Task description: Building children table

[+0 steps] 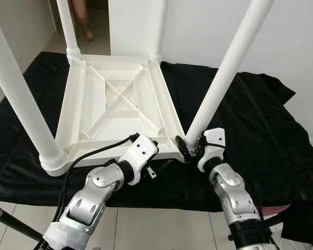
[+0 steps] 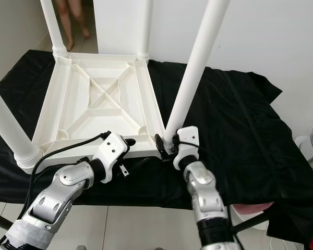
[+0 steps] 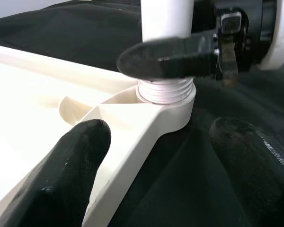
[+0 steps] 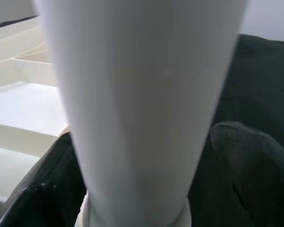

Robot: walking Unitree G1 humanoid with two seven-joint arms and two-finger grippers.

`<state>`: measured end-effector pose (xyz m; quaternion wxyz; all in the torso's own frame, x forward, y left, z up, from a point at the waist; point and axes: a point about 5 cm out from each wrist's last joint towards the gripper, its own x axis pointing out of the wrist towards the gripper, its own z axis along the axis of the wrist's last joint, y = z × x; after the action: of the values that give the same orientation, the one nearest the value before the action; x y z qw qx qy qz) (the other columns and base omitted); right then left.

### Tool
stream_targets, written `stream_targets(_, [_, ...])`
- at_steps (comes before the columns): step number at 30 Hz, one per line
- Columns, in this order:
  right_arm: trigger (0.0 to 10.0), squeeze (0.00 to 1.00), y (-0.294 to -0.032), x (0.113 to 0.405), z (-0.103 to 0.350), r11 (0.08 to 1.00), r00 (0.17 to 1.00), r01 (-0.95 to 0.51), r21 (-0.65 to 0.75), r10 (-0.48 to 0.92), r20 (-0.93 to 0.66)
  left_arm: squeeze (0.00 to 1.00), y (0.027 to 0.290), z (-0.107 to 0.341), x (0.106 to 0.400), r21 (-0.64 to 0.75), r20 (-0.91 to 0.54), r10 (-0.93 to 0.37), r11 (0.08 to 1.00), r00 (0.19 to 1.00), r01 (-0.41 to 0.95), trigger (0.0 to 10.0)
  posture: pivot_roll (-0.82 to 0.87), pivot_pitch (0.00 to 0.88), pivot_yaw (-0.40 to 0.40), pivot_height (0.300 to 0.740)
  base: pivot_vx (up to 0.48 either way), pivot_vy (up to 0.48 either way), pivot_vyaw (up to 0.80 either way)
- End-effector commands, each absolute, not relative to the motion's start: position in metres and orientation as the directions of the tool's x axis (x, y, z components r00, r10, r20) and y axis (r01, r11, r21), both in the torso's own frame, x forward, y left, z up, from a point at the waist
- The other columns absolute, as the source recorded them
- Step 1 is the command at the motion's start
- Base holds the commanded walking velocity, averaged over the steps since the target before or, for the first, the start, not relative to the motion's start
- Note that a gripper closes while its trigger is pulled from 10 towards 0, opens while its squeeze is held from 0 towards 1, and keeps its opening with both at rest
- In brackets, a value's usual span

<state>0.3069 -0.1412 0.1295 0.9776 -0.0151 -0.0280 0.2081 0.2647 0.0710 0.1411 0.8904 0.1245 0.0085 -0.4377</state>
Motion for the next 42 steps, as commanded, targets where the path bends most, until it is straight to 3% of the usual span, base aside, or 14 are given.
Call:
stream_targets(1, [10.0,0.00,-0.146,0.310,0.128,0.884,0.884,-0.465,-0.050,0.467,0.032,0.00,0.069,0.143,0.264,0.211,-0.124,-0.783,0.579,0.609,0.788,10.0,-0.01,0.014,-0.088,0.740,0.000,0.000,0.00])
stream_targets(6, [10.0,0.00,-0.145,0.325,0.134,0.768,0.774,-0.627,-0.127,0.633,0.000,0.00,0.067,0.144,0.264,0.212,-0.122,-0.790,0.571,0.601,0.793,10.0,-0.01,0.006,-0.084,0.740,0.000,0.000,0.00])
stream_targets(14, [10.0,0.00,-0.139,0.331,0.130,0.668,0.681,-0.729,-0.152,0.729,-0.064,0.00,0.065,0.144,0.261,0.211,-0.123,-0.801,0.555,0.586,0.804,10.0,0.00,0.000,-0.083,0.740,0.000,0.000,0.00])
stream_targets(15, [4.6,0.00,-0.138,0.330,0.127,0.643,0.658,-0.751,-0.149,0.748,-0.084,0.00,0.065,0.145,0.260,0.211,-0.122,-0.802,0.555,0.585,0.805,10.0,0.00,0.000,-0.084,0.740,0.000,0.000,0.00])
stream_targets(16, [4.6,0.00,-0.138,0.330,0.125,0.624,0.638,-0.768,-0.143,0.764,-0.096,0.00,0.065,0.145,0.260,0.210,-0.122,-0.802,0.555,0.585,0.805,10.0,0.00,0.000,-0.084,0.740,0.000,0.000,0.00])
stream_targets(18, [1.2,0.00,-0.139,0.331,0.124,0.611,0.628,-0.776,-0.154,0.771,-0.108,0.00,0.065,0.145,0.260,0.208,-0.122,-0.802,0.555,0.584,0.805,10.0,0.01,0.000,-0.083,0.740,0.000,0.000,0.00])
stream_targets(19, [1.2,0.00,-0.139,0.331,0.124,0.611,0.628,-0.776,-0.154,0.771,-0.108,0.00,0.065,0.145,0.260,0.208,-0.122,-0.802,0.555,0.584,0.805,10.0,0.01,0.000,-0.083,0.740,0.000,0.000,0.00])
stream_targets(20, [0.0,0.00,-0.139,0.331,0.122,0.608,0.625,-0.779,-0.152,0.772,-0.113,0.00,0.065,0.145,0.260,0.208,-0.123,-0.802,0.555,0.584,0.806,10.0,0.01,0.000,-0.082,0.740,0.000,0.000,0.00])
stream_targets(27, [0.0,0.00,-0.146,0.332,0.117,0.583,0.599,-0.799,-0.145,0.792,-0.119,0.00,0.065,0.144,0.259,0.206,-0.127,-0.804,0.552,0.581,0.808,10.0,0.00,0.000,-0.079,0.740,0.000,0.000,0.00])
stream_targets(28, [4.5,0.00,-0.147,0.332,0.117,0.595,0.612,-0.790,-0.148,0.782,-0.121,0.00,0.064,0.144,0.259,0.206,-0.128,-0.805,0.550,0.580,0.809,10.0,0.00,0.000,-0.080,0.740,0.000,0.000,0.00])
stream_targets(29, [4.5,0.00,-0.147,0.332,0.117,0.595,0.612,-0.790,-0.148,0.782,-0.121,0.00,0.064,0.144,0.259,0.206,-0.128,-0.805,0.550,0.580,0.809,10.0,0.00,0.000,-0.080,0.740,0.000,0.000,0.00])
stream_targets(30, [10.0,0.00,-0.149,0.332,0.116,0.611,0.627,-0.778,-0.146,0.770,-0.116,0.00,0.064,0.144,0.259,0.207,-0.129,-0.805,0.549,0.579,0.810,10.0,0.00,0.000,-0.080,0.740,0.000,0.000,0.00])
stream_targets(36, [10.0,0.00,-0.151,0.332,0.111,0.788,0.796,-0.606,-0.108,0.598,-0.094,0.00,0.063,0.142,0.257,0.202,-0.133,-0.806,0.548,0.577,0.812,10.0,0.00,0.000,-0.092,0.740,0.000,0.000,0.00])
stream_targets(42, [10.0,0.00,-0.143,0.324,0.107,0.870,0.873,-0.487,-0.072,0.483,-0.068,0.00,0.063,0.140,0.254,0.195,-0.138,-0.808,0.545,0.573,0.815,10.0,0.00,0.000,-0.094,0.740,0.000,0.000,0.00])
